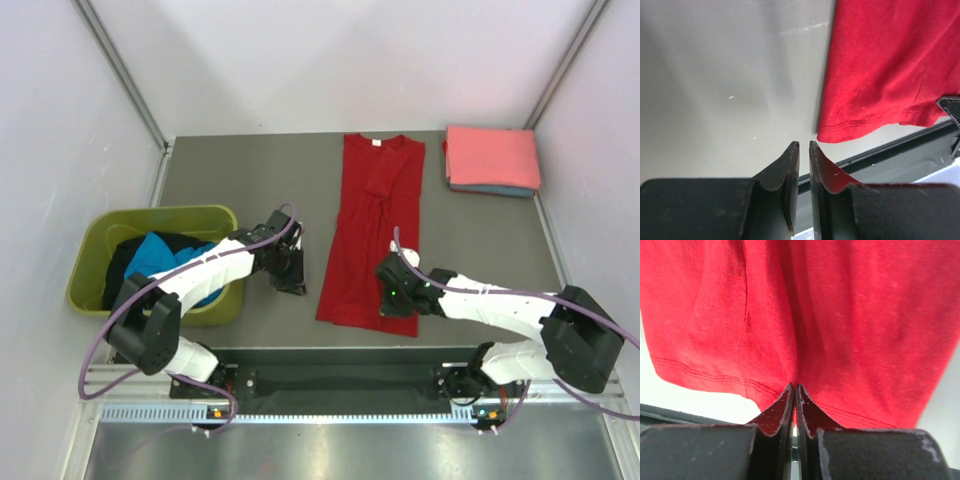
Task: Fold and stack the t-shirts
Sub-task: Fold the tshirt
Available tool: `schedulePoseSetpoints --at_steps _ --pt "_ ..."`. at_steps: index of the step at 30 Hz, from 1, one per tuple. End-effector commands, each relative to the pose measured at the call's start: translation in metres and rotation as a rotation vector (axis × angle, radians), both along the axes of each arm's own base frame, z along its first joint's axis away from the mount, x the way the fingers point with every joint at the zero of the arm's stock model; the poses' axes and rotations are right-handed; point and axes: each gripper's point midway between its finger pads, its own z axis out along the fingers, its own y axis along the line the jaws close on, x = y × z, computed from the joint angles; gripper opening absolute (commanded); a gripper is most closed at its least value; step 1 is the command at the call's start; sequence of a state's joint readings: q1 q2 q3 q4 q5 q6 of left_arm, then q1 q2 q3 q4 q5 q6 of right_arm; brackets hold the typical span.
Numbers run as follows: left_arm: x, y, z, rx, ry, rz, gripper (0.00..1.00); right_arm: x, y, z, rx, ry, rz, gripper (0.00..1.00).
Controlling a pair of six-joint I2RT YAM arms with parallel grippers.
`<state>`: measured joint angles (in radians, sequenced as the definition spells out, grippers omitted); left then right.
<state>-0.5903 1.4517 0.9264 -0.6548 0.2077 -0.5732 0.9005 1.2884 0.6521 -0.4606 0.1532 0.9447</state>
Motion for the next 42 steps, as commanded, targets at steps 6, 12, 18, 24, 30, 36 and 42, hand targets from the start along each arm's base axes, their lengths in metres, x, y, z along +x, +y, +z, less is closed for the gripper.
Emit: schedulePoseSetpoints --at_steps 6,12,18,24,30,36,42 --pt "0.0 -0.028 0.004 -0.158 0.019 -0.016 0.2 0.006 -0.009 0.006 0.009 -0.055 -0.045 0.03" --pt "-0.016 -0.035 -0.022 -0.179 0.079 -0.003 0.26 0.004 -0.009 0.003 0.018 -0.046 -0.04 0.04" --pt "-0.027 -0.043 -0.039 -0.176 0.112 -0.022 0.3 0.004 -0.012 0.002 0.009 -0.044 -0.031 0.04" --pt "-0.033 -0.045 -0.049 -0.146 0.121 -0.028 0.3 0.002 -0.019 0.0 -0.012 -0.043 -0.022 0.01" --pt "-0.033 -0.05 -0.049 -0.157 0.116 -0.028 0.29 0.006 -0.017 0.013 0.01 -0.074 -0.004 0.01" --pt "-0.038 -0.062 -0.046 -0.198 0.154 -0.028 0.0 0.009 -0.009 0.029 0.054 -0.092 0.034 0.03" --pt "-0.046 -0.067 -0.025 -0.194 0.103 0.032 0.0 0.005 -0.012 0.022 0.061 -0.078 0.036 0.06"
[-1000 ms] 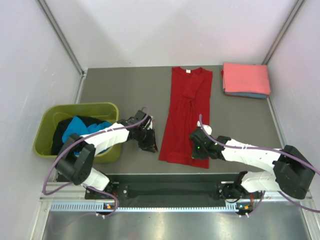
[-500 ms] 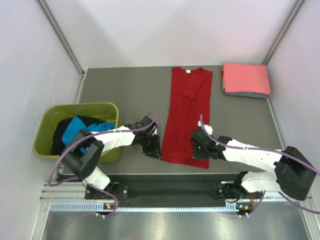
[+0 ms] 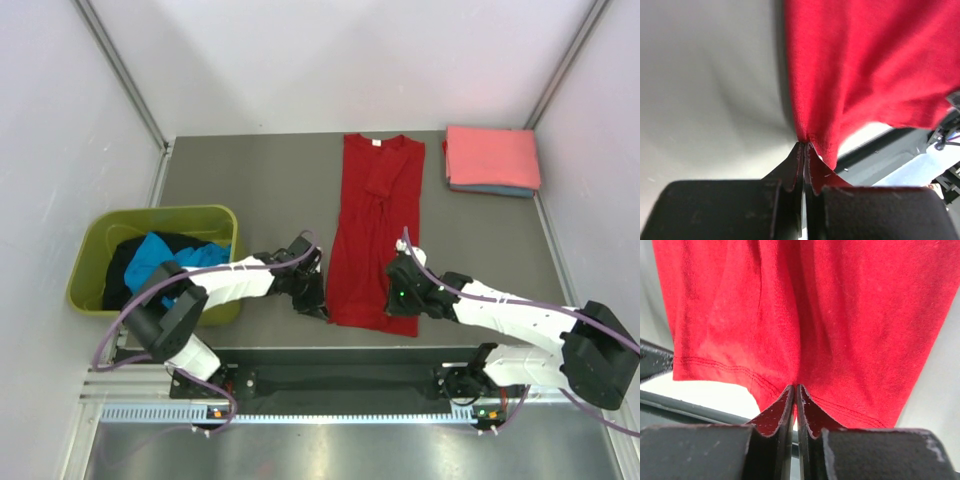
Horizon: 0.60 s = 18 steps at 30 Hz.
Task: Fold and stack the t-shirts
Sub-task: Fold the tshirt
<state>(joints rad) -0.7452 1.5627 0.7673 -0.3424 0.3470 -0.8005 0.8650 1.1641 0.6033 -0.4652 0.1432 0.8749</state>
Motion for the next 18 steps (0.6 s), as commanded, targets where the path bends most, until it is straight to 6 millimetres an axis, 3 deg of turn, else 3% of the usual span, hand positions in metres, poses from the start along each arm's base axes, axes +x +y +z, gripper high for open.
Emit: schedulePoseSetpoints --at_steps 1,9,14,18 --pt "-0.004 -0.004 0.019 -0.02 -0.035 0.06 0.0 0.002 0.003 0.009 0.039 -0.016 0.016 0.06" --pt "-0.014 0.004 0.002 0.085 -0.034 0.063 0.0 0.005 -0.001 0.014 0.052 -0.034 0.009 0.01" --pt "-0.022 0.003 -0.012 0.123 -0.016 0.059 0.0 -0.003 -0.016 -0.013 -0.009 0.003 -0.006 0.01" --pt "-0.025 0.004 -0.02 0.145 -0.008 0.055 0.0 -0.003 -0.021 -0.02 -0.032 0.008 -0.015 0.01"
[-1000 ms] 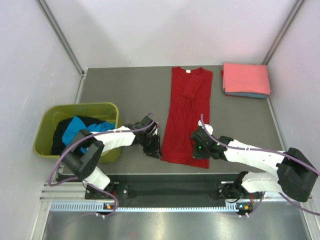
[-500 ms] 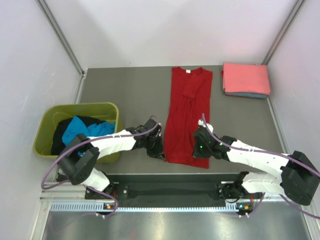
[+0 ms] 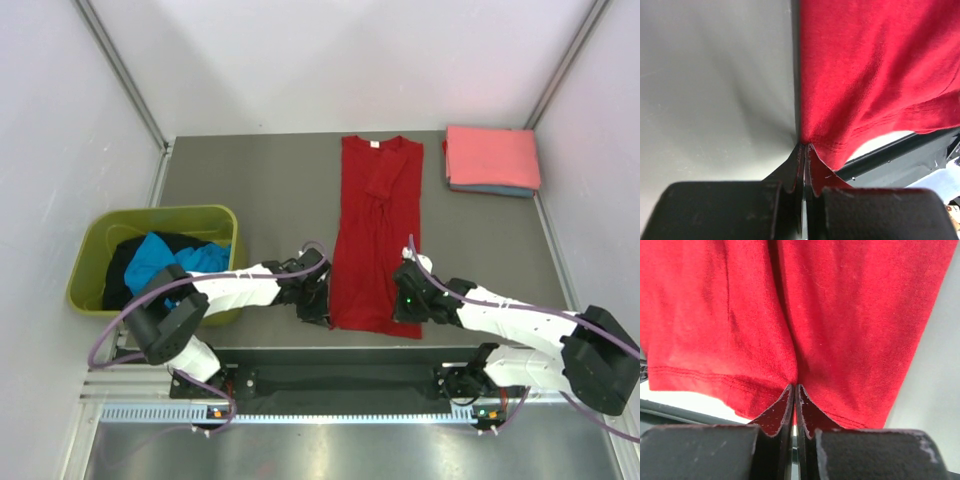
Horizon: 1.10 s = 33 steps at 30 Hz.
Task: Fold and stack the t-shirts
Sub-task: Fold the tshirt
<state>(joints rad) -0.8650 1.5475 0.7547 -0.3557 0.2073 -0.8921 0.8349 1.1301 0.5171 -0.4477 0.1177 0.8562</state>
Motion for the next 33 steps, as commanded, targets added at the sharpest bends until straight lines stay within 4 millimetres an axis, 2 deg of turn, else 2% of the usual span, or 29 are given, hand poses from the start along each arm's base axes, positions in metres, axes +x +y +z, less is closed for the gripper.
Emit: schedulePoseSetpoints --at_steps 1,5,6,9,10,11,13,16,18,21,24,28,30,33 --pt "-0.007 0.012 -0.014 0.076 0.031 0.047 0.0 0.009 -0.002 0.001 -0.011 -0.033 -0.01 0.01" --pt "-0.005 0.021 -0.013 0.14 -0.003 0.055 0.0 0.014 0.0 0.011 -0.01 -0.055 -0.011 0.06" --pt "-0.007 0.021 -0.012 0.138 -0.004 0.052 0.0 0.015 -0.001 0.012 -0.016 -0.055 -0.014 0.11" --pt "-0.012 0.008 0.001 0.078 -0.006 0.022 0.0 0.014 -0.003 0.021 -0.03 -0.045 -0.019 0.18" --pt "-0.015 0.006 0.004 0.068 -0.003 0.016 0.0 0.016 0.0 0.032 -0.012 -0.058 -0.021 0.19" --pt "-0.017 0.004 0.008 0.055 0.006 0.013 0.08 0.013 -0.001 0.036 -0.009 -0.052 -0.023 0.19" --pt "-0.015 0.0 0.023 0.029 -0.013 0.012 0.16 0.013 0.006 0.051 0.04 -0.064 -0.009 0.19" --pt "-0.005 0.001 0.044 0.04 -0.069 0.003 0.22 0.012 0.018 0.068 0.11 -0.069 0.018 0.18" --pt "0.003 0.001 0.056 0.064 -0.098 -0.001 0.23 0.01 0.031 0.071 0.172 -0.058 0.048 0.16" --pt "0.013 -0.003 0.069 0.074 -0.134 -0.021 0.23 0.006 0.05 0.067 0.247 -0.027 0.093 0.15" --pt "0.02 -0.011 0.073 0.049 -0.159 -0.039 0.23 -0.001 0.054 0.051 0.266 0.02 0.101 0.14" --pt "0.017 -0.013 0.06 0.043 -0.126 -0.029 0.23 -0.012 0.041 0.017 0.24 0.055 0.071 0.13" --pt "0.011 -0.011 0.049 0.044 -0.101 -0.03 0.22 -0.017 0.036 0.006 0.228 0.069 0.061 0.13" --pt "0.011 -0.012 0.048 0.032 -0.104 -0.034 0.23 -0.022 0.029 -0.008 0.189 0.089 0.069 0.11"
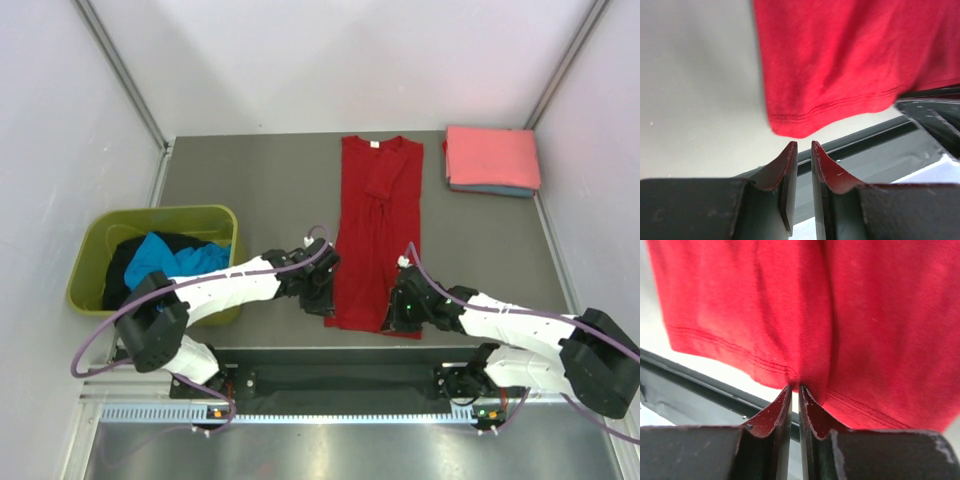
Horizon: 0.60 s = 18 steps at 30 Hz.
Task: Fold and stack the t-shirts
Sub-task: Fold the tshirt
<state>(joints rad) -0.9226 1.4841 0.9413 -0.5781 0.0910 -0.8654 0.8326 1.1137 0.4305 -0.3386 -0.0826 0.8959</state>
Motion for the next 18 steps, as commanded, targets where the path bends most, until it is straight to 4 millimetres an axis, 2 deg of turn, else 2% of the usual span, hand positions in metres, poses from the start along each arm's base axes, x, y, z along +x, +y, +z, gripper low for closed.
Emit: schedulePoseSetpoints --at_steps 1,6,7,9,10,11,13,18 --pt "0.0 0.0 -0.004 -0.001 0.003 -0.008 0.23 0.008 0.007 0.0 0.02 -0.024 0.0 0.11" --pt "0.014 0.008 -0.001 0.025 -0.025 -0.009 0.25 0.006 0.001 0.01 0.003 -0.028 0.004 0.11" --pt "0.02 0.013 -0.002 0.027 -0.026 0.0 0.3 0.008 0.003 0.021 0.022 -0.048 0.001 0.12" --pt "0.024 0.017 -0.004 0.022 -0.023 0.005 0.33 0.007 -0.003 0.029 0.007 -0.056 -0.009 0.16" --pt "0.028 0.02 -0.004 0.017 -0.021 0.007 0.36 0.011 -0.001 0.043 0.03 -0.088 -0.014 0.18" --pt "0.029 0.021 -0.007 0.012 -0.015 0.006 0.36 0.013 -0.004 0.047 0.028 -0.104 -0.018 0.2" --pt "0.031 0.018 -0.009 -0.029 -0.002 -0.003 0.39 0.018 -0.016 0.049 0.008 -0.113 -0.046 0.22" --pt "0.023 0.011 -0.029 -0.055 0.059 -0.034 0.4 0.023 -0.052 0.034 -0.043 -0.059 -0.11 0.25"
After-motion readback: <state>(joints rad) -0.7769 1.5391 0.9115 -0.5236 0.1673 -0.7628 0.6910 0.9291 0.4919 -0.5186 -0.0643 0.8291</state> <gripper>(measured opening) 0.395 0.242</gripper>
